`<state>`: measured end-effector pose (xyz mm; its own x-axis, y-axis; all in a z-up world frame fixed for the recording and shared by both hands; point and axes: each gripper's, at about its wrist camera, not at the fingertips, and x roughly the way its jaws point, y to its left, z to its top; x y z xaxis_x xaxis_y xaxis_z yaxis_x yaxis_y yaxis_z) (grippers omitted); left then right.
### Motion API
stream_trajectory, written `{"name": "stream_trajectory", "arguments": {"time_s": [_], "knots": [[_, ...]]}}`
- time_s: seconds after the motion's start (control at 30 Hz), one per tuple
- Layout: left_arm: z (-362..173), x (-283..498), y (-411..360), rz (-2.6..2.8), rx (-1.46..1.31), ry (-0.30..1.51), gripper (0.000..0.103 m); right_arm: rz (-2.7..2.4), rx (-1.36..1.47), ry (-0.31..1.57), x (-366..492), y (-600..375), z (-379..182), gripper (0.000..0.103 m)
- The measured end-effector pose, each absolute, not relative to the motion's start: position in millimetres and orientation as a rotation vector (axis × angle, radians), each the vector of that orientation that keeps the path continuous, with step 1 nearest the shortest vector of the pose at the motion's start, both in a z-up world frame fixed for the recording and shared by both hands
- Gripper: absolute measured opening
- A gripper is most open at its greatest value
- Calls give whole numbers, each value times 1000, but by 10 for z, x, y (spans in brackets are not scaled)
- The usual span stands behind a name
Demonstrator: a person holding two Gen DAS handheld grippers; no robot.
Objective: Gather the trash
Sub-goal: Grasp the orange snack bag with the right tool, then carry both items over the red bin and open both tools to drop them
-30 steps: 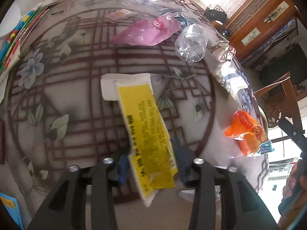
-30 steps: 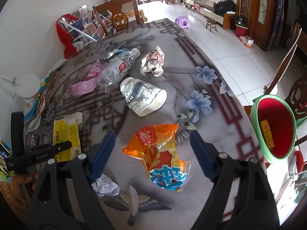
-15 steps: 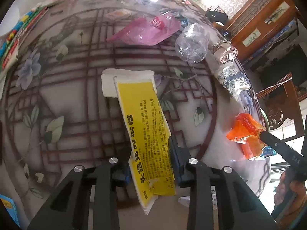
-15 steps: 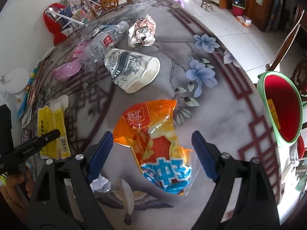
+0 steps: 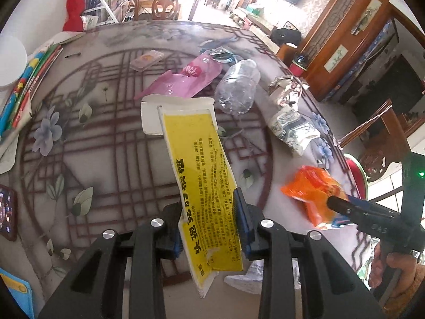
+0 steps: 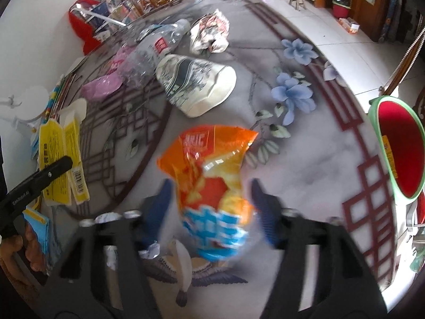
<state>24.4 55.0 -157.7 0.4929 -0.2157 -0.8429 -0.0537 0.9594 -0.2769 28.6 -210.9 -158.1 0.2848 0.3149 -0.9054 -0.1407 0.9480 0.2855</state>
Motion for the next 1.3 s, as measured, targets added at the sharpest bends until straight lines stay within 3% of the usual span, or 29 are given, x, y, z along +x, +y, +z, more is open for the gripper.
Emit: {"name": "stream_trajectory", "arguments": {"time_s": [0.13,0.5,1.3], "knots": [[-1533,199,519,-102,-279,1047,30,315,156,1218,230,-2108,-1514,38],[-1407,136,427,-94,-249,1012,30,325,181,1091,110,-2195,-1168,38],[-1308,79,106,-101,-210,998,30,316,218,1066,55,-2536,-1114,38]]}}
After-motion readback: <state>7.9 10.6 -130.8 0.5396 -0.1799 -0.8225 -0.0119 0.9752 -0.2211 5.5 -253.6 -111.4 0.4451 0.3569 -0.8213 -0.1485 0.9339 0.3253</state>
